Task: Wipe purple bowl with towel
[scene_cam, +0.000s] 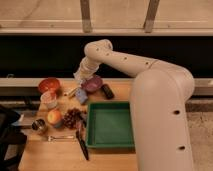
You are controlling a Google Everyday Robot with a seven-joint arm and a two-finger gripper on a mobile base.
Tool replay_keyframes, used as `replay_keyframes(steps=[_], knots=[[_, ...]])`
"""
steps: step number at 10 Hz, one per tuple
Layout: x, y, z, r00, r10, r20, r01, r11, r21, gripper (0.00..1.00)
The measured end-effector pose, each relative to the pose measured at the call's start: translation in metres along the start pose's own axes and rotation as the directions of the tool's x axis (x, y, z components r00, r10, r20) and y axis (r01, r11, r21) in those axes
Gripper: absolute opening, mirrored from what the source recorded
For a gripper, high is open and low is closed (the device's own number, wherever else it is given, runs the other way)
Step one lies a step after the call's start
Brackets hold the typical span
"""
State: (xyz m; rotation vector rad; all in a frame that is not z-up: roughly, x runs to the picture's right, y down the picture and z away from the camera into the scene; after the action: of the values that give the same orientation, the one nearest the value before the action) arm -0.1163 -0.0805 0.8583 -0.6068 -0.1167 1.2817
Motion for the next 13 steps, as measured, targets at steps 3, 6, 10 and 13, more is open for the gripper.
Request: replay_keyframes(steps=[3,6,10,13], knots=[[0.017,-0.021,0.029,0.997,0.064,-0.04,-0.065,0.998,-0.007,0.0],[0.031,-0.042,0.041,0.99,0.135,-0.046,-0.135,0.991,-0.005,0.0],[0.036,-0.062,0.044,0.971,0.239,0.016,-0.238,0.971,-0.036,0.0],[0.034,-0.071,0.038,0.946,0.314,0.082,-0.308,0.948,-0.079,0.0]])
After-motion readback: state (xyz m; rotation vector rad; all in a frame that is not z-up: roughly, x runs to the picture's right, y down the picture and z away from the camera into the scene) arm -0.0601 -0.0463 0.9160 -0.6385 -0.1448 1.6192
